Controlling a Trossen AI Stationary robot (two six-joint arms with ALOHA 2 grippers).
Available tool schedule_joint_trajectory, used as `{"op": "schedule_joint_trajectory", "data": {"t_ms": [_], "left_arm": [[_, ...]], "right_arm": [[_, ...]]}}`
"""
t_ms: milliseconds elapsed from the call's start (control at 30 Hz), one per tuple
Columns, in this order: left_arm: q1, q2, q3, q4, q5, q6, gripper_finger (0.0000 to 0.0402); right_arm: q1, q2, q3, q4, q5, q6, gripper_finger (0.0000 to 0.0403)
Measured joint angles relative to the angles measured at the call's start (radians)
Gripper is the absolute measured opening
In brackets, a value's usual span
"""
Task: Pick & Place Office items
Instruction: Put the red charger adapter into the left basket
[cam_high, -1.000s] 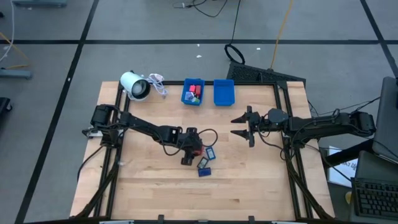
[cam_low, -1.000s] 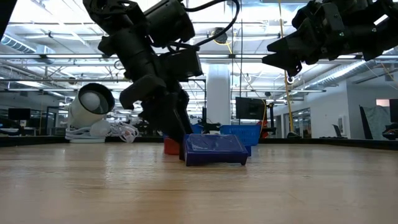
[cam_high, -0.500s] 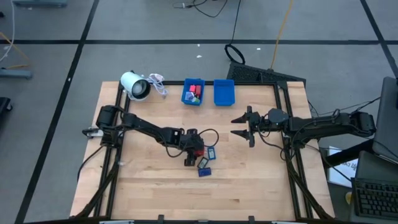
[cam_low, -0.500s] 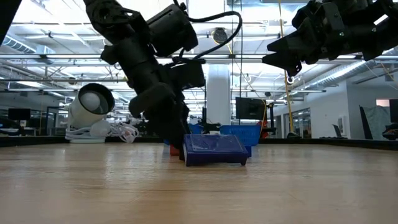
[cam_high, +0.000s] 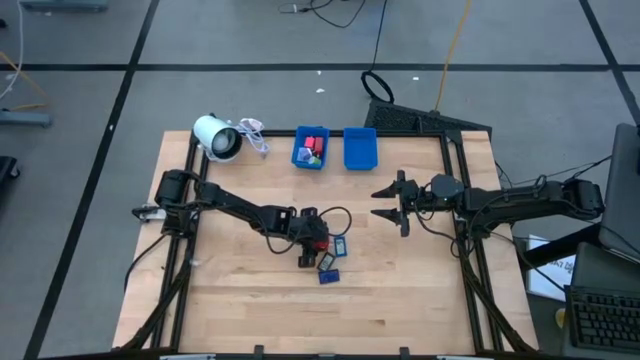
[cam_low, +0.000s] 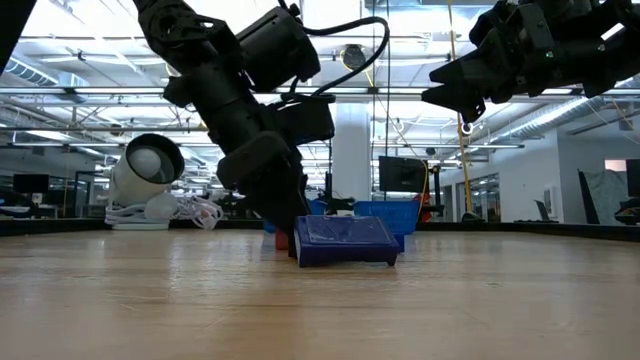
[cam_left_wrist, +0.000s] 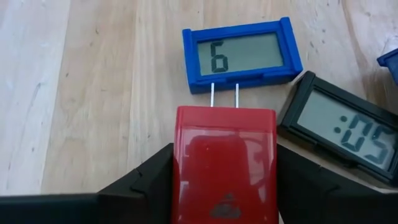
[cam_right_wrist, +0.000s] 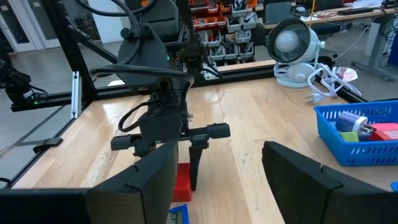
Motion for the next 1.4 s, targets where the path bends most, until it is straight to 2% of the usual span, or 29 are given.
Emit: {"op": "schedule_joint_trajectory", "data": {"t_ms": [233, 333, 433, 667, 800, 967, 1233, 1400], "left_arm": [[0.000, -0.103, -0.004, -0.011, -0.080, -0.049, 0.0226], [0.004, -0.170, -0.003, -0.010, -0.089, -0.050, 0.0233], [0.015, -0.246, -0.003, -0.009, -0.088, -0.055, 0.0222], [0.061, -0.437, -0.002, -0.025, -0.136, -0.013, 0.0212], [0.090, -0.503, -0.001, -0.038, -0.177, 0.004, 0.0226], [0.138, -0.514, -0.001, -0.046, -0.191, -0.007, 0.0217], [0.266, -0.483, -0.001, -0.068, -0.210, -0.126, 0.0211], [0.352, -0.440, -0.001, -0.029, -0.257, -0.143, 0.0227]], "right_arm": [[0.000, 0.000, 0.000, 0.000, 0.000, 0.000, 0.0222], [0.000, 0.000, 0.000, 0.000, 0.000, 0.000, 0.0222], [0.000, 0.000, 0.000, 0.000, 0.000, 0.000, 0.0222], [0.000, 0.000, 0.000, 0.000, 0.000, 0.000, 0.0222], [0.000, 0.000, 0.000, -0.001, 0.000, 0.000, 0.0222], [0.000, 0.000, 0.000, -0.001, 0.000, -0.001, 0.0222], [0.000, 0.000, 0.000, 0.000, 0.000, -0.003, 0.0222], [0.000, 0.000, 0.000, 0.000, 0.000, -0.003, 0.0222]]}}
